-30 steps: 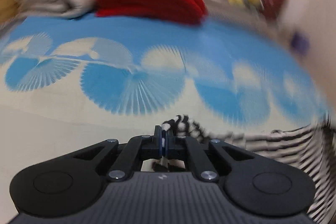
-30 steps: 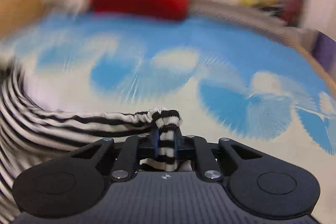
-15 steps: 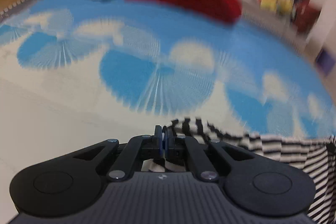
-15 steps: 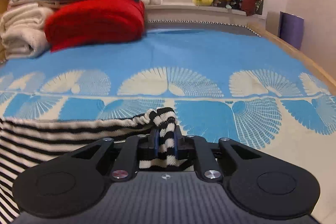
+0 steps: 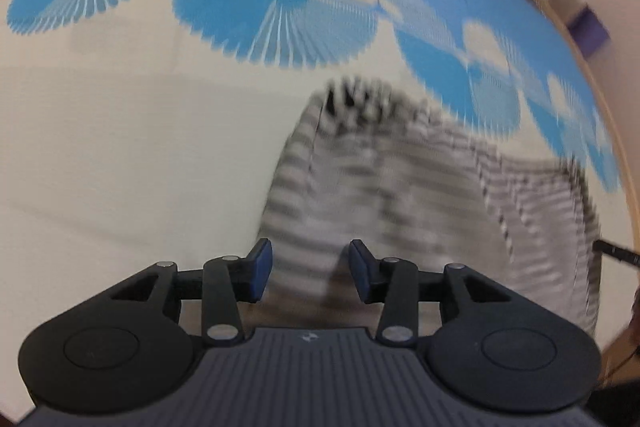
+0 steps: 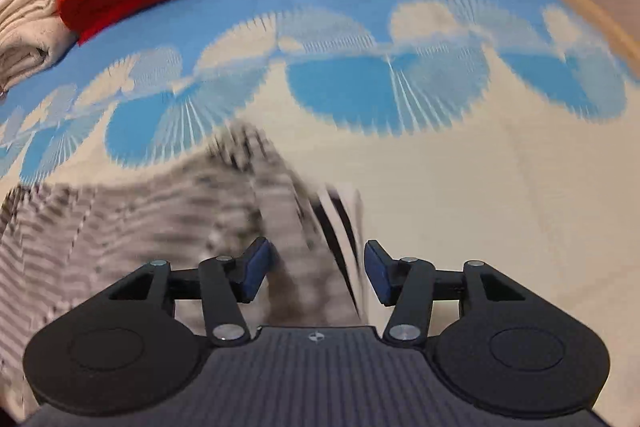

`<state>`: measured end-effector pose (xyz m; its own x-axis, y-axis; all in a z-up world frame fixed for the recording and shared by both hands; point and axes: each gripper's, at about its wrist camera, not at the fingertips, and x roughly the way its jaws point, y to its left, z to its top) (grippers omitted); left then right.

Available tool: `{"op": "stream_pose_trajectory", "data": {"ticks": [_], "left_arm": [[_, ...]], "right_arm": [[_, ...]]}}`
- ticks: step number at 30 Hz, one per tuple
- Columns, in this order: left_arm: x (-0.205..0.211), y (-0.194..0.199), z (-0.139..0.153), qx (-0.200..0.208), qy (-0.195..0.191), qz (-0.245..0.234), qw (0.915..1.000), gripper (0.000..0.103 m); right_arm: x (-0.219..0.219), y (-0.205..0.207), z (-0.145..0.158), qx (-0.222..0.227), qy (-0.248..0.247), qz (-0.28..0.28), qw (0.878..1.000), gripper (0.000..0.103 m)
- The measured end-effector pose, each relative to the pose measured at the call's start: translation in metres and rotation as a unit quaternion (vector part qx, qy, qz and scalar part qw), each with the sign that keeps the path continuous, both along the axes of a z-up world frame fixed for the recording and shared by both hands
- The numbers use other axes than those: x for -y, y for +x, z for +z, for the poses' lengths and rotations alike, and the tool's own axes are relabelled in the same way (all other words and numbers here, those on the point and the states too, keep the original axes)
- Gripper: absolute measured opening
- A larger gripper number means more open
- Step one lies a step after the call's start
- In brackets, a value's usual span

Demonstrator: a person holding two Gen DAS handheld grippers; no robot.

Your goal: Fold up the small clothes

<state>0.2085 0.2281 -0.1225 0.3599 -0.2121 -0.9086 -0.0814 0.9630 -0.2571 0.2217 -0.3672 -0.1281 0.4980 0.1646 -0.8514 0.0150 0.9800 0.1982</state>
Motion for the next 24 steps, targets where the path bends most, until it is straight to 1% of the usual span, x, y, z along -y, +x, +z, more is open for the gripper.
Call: {"op": "stream_pose_trajectory", "data": {"ticks": [2, 5, 7, 9, 11, 12, 13, 14, 15, 16, 17, 18, 19, 20, 21, 22, 23, 24], "left_arm": [[-0.005, -0.016, -0.009, -0.021, 0.002, -0.018, 0.9996, 0.047], [-0.008, -0.041, -0.026, -0.052, 0.02, -0.033, 0.9979, 0.047], [-0.007, -0.049, -0.035, -0.066, 0.011, -0.041, 0.9969, 0.047], [-0.004, -0.051, -0.041, -0.076, 0.008, -0.044, 0.9961, 0.047], [-0.001, -0.053, -0.044, -0.079, 0.013, -0.043, 0.9959, 0.046], [0.001, -0.053, -0.045, -0.079, 0.016, -0.043, 0.9958, 0.045], [0.002, -0.054, -0.044, -0.077, 0.02, -0.045, 0.9958, 0.038], [0.004, -0.054, -0.042, -0.076, 0.016, -0.052, 0.9956, 0.011], [0.006, -0.055, -0.039, -0.072, 0.018, -0.062, 0.9953, 0.006], [0.009, -0.057, -0.032, -0.059, 0.031, -0.075, 0.995, 0.006], [0.011, -0.059, -0.025, -0.046, 0.039, -0.082, 0.9947, 0.005], [0.009, -0.061, -0.016, -0.032, 0.04, -0.081, 0.9954, 0.004], [0.004, -0.065, -0.006, -0.019, 0.037, -0.072, 0.9965, 0.004], [-0.002, -0.068, 0.001, -0.013, 0.032, -0.06, 0.9976, 0.001], [-0.008, -0.072, 0.007, -0.012, 0.043, -0.045, 0.998, 0.002], [-0.01, -0.076, 0.009, -0.015, 0.063, -0.037, 0.9972, 0.002], [-0.013, -0.08, 0.009, -0.022, 0.069, -0.032, 0.9968, 0.002], [-0.013, -0.084, 0.006, -0.031, 0.062, -0.028, 0.9972, 0.002]], "right_arm": [[0.006, -0.018, -0.009, -0.028, 0.007, 0.011, 1.0, 0.054], [0.008, -0.042, -0.025, -0.072, 0.014, 0.03, 0.997, 0.056], [0.003, -0.052, -0.033, -0.092, 0.007, 0.044, 0.995, 0.057], [-0.003, -0.058, -0.034, -0.089, -0.014, 0.058, 0.994, 0.057], [-0.004, -0.059, -0.027, -0.085, -0.022, 0.056, 0.995, 0.055], [-0.003, -0.058, -0.025, -0.086, -0.02, 0.051, 0.995, 0.052], [-0.001, -0.058, -0.022, -0.087, -0.009, 0.047, 0.995, 0.034], [0.0, -0.058, -0.019, -0.085, 0.006, 0.044, 0.995, 0.013], [0.002, -0.056, -0.015, -0.078, 0.011, 0.042, 0.996, 0.011], [0.005, -0.056, -0.007, -0.066, 0.013, 0.039, 0.997, 0.01], [0.01, -0.057, 0.003, -0.05, 0.025, 0.029, 0.998, 0.009], [0.016, -0.061, 0.013, -0.037, 0.045, 0.015, 0.998, 0.008], [0.026, -0.063, 0.023, -0.023, 0.071, -0.002, 0.997, 0.008], [0.033, -0.065, 0.029, -0.016, 0.088, -0.014, 0.996, 0.008], [0.04, -0.068, 0.032, -0.014, 0.092, -0.025, 0.995, 0.008], [0.044, -0.07, 0.031, -0.018, 0.083, -0.03, 0.996, 0.008], [0.045, -0.071, 0.023, -0.034, 0.065, -0.039, 0.997, 0.007], [0.042, -0.071, 0.012, -0.058, 0.045, -0.04, 0.997, 0.007]]}}
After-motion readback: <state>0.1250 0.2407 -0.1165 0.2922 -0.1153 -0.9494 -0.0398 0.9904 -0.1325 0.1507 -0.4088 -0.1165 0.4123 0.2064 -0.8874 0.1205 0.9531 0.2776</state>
